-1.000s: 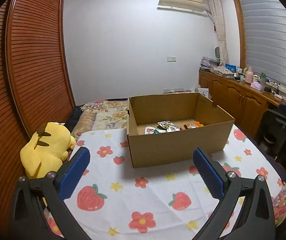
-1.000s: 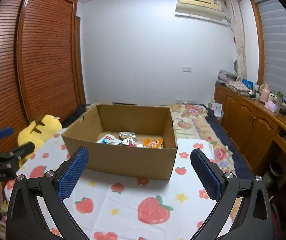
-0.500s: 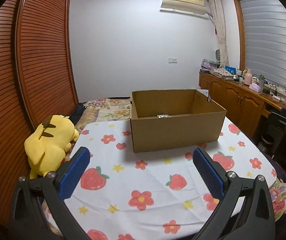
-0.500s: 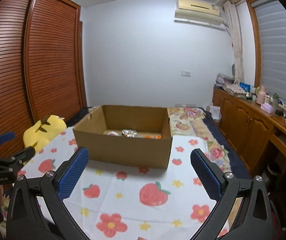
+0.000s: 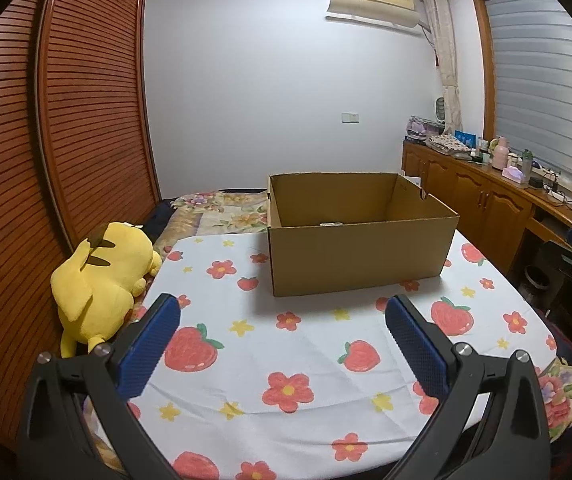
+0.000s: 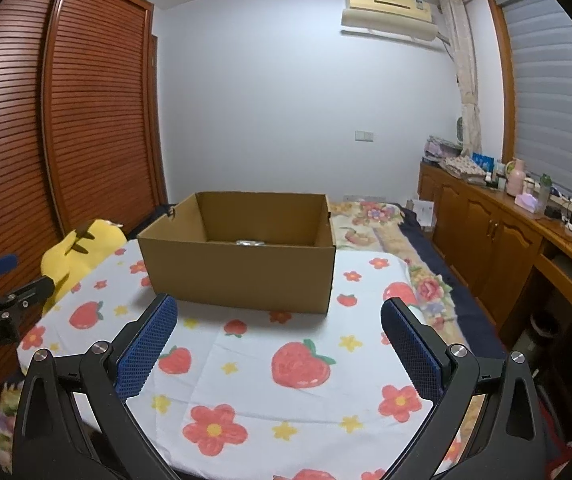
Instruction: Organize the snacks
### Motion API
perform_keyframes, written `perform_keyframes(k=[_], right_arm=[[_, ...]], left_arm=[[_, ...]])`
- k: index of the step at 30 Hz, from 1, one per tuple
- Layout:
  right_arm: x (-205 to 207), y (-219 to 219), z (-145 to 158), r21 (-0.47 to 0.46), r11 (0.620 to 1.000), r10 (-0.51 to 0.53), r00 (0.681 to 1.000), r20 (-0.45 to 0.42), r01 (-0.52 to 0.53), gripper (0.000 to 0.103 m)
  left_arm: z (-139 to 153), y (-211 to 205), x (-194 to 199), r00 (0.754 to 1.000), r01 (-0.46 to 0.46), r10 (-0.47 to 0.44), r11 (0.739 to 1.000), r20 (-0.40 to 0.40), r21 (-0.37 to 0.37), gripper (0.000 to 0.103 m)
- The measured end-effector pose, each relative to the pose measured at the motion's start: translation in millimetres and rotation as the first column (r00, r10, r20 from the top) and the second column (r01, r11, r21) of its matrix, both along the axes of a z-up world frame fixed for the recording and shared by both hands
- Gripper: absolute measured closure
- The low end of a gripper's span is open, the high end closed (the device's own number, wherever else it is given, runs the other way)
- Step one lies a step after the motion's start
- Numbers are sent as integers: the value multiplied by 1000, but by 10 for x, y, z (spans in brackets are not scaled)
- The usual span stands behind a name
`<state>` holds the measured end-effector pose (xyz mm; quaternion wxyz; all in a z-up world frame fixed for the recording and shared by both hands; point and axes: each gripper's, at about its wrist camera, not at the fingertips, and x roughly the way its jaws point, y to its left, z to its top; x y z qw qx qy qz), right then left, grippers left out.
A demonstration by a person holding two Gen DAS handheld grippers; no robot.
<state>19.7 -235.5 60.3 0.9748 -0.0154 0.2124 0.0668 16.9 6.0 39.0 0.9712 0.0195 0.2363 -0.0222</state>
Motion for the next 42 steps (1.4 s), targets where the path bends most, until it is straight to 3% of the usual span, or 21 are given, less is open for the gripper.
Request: perform_keyframes(k=[42], right_arm=[[-10,11,-31,9,1000,5,1000,-9,-5,0]], left_arm=[[86,-19,-64,1000,1,0,1000,20,-15,0]])
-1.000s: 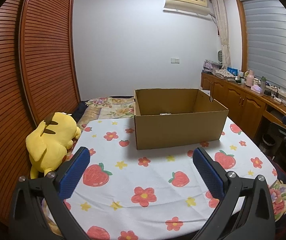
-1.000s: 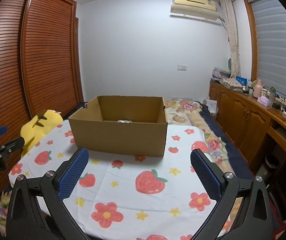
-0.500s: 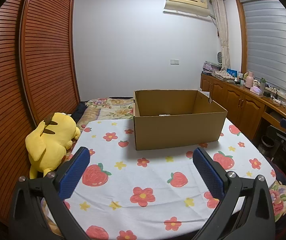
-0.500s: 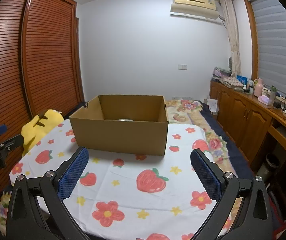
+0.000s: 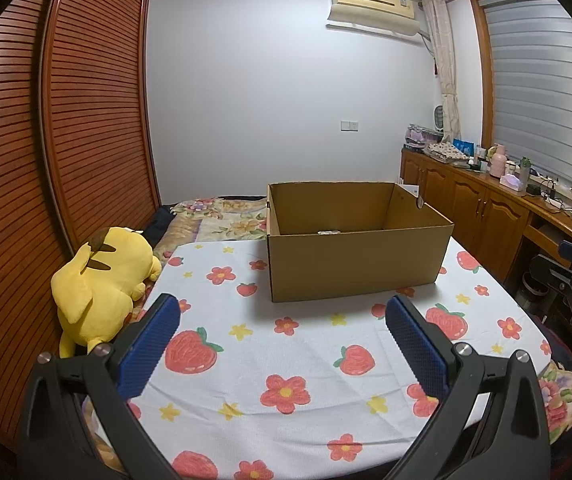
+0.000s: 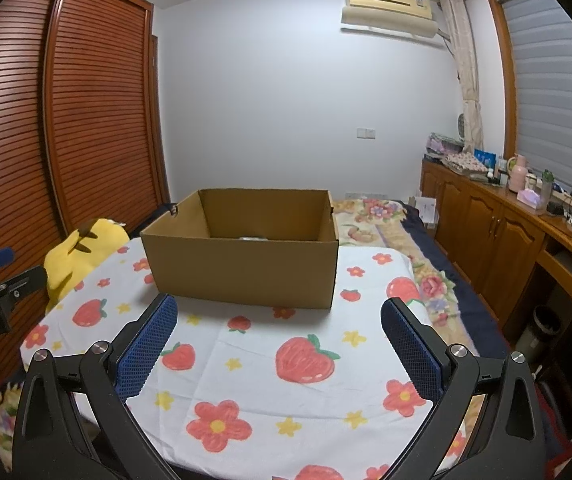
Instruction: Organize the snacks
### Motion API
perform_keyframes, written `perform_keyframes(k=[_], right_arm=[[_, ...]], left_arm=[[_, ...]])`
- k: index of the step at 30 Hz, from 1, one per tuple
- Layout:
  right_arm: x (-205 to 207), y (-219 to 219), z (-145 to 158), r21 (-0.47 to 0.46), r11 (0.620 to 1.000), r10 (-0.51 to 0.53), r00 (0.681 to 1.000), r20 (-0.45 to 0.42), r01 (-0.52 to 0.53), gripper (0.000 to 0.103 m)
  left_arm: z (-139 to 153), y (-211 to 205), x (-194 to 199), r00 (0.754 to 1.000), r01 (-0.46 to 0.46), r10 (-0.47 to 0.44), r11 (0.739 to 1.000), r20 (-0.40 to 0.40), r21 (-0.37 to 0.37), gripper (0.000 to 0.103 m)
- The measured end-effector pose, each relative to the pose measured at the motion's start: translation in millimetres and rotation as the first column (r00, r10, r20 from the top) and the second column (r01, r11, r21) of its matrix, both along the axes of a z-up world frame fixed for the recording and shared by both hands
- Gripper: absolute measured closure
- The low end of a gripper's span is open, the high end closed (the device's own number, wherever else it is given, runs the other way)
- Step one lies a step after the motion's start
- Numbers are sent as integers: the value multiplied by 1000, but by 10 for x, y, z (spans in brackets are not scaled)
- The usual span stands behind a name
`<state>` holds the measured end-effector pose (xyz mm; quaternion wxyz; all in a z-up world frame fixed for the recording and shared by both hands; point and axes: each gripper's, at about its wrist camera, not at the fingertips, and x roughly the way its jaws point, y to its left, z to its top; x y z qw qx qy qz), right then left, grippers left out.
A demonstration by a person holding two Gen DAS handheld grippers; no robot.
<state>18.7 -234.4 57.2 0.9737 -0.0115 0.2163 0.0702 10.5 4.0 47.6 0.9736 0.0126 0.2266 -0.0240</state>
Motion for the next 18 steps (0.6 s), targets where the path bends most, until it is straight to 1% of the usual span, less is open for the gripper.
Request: perform_keyframes(k=[18], right_arm=[[-1,-8,-4,1,1000,-1,1000,1,1,0]], left_arm=[[6,-7,-8,1000,1,-1,1000,4,-1,0]])
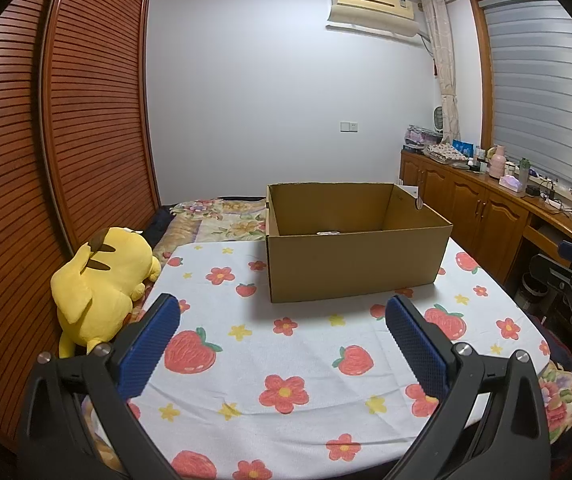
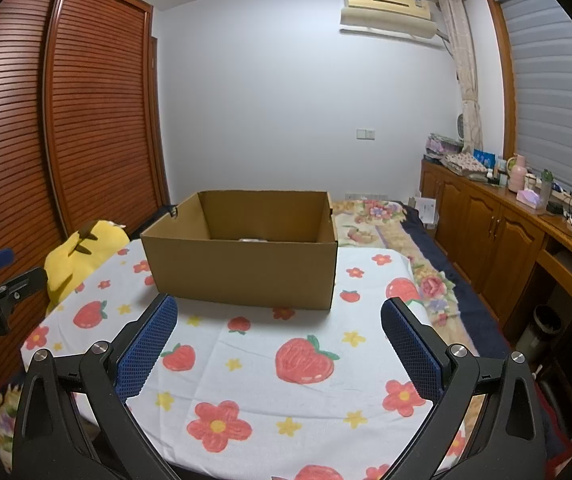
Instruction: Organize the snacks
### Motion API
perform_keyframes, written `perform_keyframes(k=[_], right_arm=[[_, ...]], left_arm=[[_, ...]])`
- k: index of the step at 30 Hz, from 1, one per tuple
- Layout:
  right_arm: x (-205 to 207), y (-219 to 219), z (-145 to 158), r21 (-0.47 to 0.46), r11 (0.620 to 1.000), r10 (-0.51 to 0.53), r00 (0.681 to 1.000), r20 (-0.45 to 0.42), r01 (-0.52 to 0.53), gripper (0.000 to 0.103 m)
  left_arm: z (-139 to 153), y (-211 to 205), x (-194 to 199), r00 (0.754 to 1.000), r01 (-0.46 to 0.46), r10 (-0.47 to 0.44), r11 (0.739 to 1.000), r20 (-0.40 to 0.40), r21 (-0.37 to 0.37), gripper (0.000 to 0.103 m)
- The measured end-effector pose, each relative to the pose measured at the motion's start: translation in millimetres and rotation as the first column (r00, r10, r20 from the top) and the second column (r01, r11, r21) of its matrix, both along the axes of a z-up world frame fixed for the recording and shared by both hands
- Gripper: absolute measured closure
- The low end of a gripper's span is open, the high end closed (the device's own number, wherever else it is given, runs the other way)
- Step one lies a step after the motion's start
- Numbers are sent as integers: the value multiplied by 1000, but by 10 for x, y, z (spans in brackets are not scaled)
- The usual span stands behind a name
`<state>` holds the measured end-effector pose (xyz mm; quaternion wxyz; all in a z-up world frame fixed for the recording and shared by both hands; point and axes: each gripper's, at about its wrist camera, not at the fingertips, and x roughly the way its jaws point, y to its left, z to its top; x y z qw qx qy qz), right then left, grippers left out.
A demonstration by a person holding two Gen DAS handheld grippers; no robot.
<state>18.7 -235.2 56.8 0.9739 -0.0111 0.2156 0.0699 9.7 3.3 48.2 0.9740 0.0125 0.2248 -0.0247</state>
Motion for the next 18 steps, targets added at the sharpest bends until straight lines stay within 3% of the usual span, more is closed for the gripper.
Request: perform_keyframes(k=[18], right_arm=[[1,-7,-4,1,1000,0,1000,0,0,0]], left_arm=[[-6,-3,-3,1000,2,-2,1000,0,-1,0]])
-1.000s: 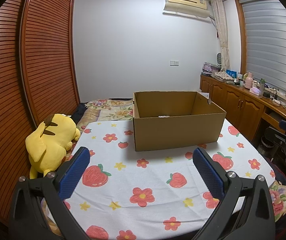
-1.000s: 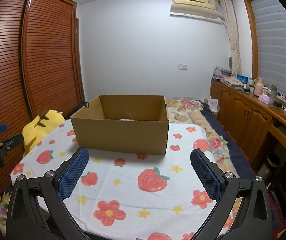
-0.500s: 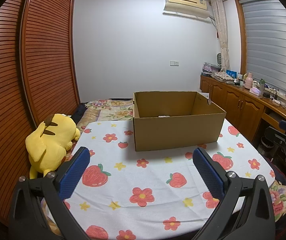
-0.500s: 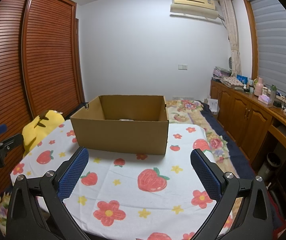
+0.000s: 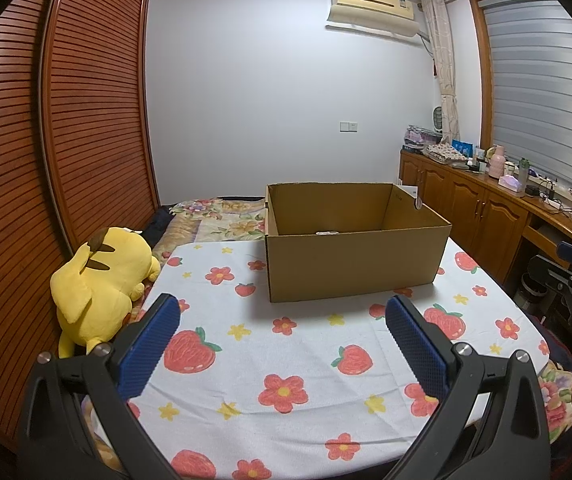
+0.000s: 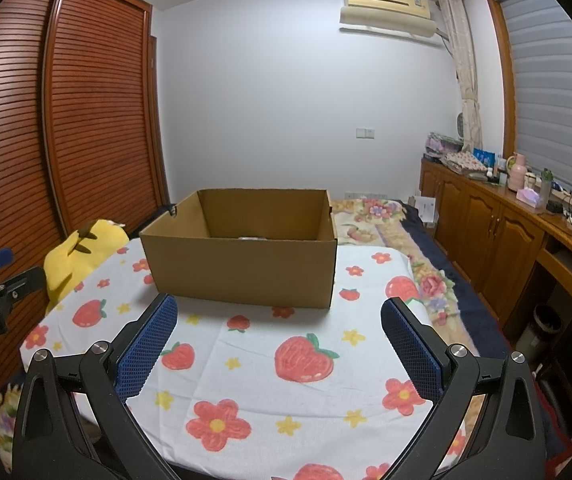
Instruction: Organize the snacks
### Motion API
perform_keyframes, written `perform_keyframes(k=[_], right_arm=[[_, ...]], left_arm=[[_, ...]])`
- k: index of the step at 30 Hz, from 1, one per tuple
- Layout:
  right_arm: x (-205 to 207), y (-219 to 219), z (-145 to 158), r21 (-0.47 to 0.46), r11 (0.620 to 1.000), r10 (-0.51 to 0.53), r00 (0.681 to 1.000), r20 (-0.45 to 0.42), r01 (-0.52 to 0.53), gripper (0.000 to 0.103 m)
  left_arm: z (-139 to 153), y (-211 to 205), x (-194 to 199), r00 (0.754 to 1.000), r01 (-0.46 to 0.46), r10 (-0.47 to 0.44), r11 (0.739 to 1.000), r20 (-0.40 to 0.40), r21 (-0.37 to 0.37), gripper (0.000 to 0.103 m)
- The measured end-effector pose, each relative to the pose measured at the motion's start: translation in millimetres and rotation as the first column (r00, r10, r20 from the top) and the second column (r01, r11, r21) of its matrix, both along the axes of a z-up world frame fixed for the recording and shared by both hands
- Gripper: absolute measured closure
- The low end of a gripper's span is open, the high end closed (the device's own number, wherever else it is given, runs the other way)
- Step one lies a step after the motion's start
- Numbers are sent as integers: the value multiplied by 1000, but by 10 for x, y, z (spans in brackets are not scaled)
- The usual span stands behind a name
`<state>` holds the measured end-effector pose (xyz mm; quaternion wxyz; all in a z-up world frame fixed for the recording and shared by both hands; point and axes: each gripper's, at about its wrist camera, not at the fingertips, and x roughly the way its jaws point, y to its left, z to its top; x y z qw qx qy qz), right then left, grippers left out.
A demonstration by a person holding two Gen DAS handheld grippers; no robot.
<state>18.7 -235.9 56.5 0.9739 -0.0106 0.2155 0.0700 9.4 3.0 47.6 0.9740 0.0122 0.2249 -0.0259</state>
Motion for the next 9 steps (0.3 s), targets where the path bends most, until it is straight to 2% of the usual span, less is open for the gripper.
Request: perform_keyframes(k=[9], right_arm=[[-9,8,-9,1,1000,-1,1000,-2,1,0]], left_arm=[[-2,2,-15,1000,2,-2,1000,3,-4,0]])
